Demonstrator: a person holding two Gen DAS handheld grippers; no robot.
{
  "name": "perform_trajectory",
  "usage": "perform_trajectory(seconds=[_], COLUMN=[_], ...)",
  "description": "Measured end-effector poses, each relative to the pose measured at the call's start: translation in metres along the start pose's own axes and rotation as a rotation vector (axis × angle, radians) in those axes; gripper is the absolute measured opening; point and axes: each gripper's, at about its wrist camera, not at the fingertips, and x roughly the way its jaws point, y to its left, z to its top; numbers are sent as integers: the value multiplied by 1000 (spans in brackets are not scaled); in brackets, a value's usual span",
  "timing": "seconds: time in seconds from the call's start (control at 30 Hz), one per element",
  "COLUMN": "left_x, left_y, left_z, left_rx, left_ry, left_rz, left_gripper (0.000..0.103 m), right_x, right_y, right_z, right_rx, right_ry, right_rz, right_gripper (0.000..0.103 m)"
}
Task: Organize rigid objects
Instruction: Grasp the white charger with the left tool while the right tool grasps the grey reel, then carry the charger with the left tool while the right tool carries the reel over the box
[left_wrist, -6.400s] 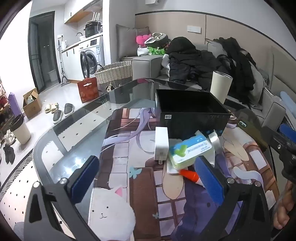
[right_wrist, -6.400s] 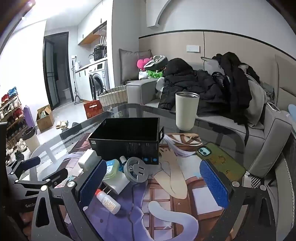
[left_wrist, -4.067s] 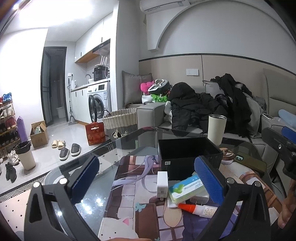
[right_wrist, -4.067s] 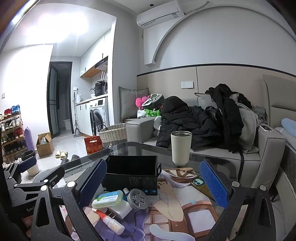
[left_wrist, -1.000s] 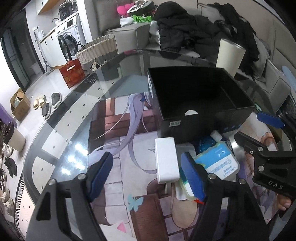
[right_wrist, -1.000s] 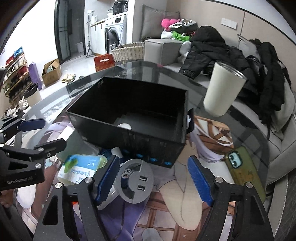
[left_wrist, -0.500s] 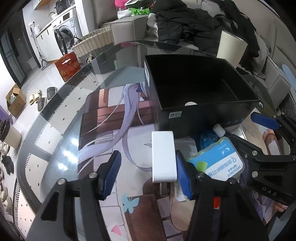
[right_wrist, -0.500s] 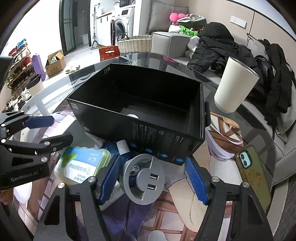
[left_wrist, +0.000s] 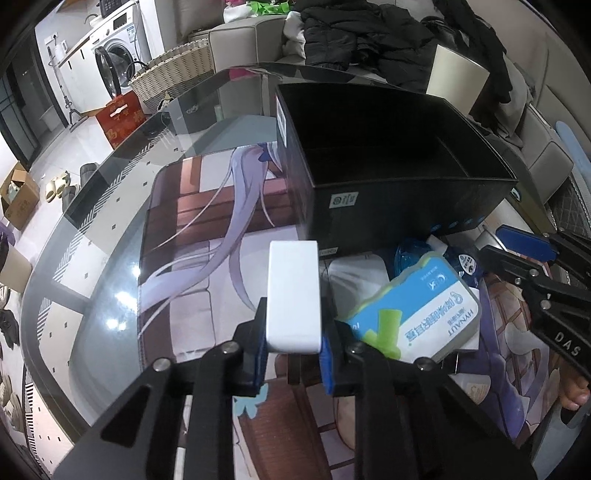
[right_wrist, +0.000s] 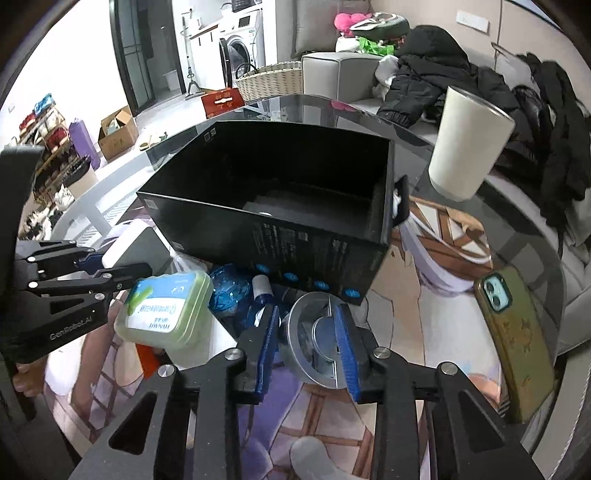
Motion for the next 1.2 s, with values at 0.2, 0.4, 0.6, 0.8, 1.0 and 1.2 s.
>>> perform_trajectory(seconds=[0.2, 0.4, 0.6, 0.8, 1.0, 1.2], left_x=[-4, -7, -5, -1, -6, -24], left_y=[-1, 0, -1, 2, 5, 5], left_z=[-7, -11, -11, -8, -10, -9], left_rx=[9, 16, 11, -14, -19, -22], left_ry=[2, -3, -9, -8, -23, -94], left_rz=[-15, -11, 8, 6, -14, -12], left_gripper=[21, 21, 21, 21, 21, 20], right_x=[-17, -28, -19, -7, -22, -42], right_y=[-9, -27, -46, -44, -33, -23], right_z=[-6, -13, -18, -19, -16, -14], right_rx=[31, 96, 145, 119, 75, 44], right_ry=[-16, -5, 40, 54, -3, -90], right_rz=[26, 40, 20, 12, 37, 40], right_gripper=[24, 21, 21, 18, 17, 17])
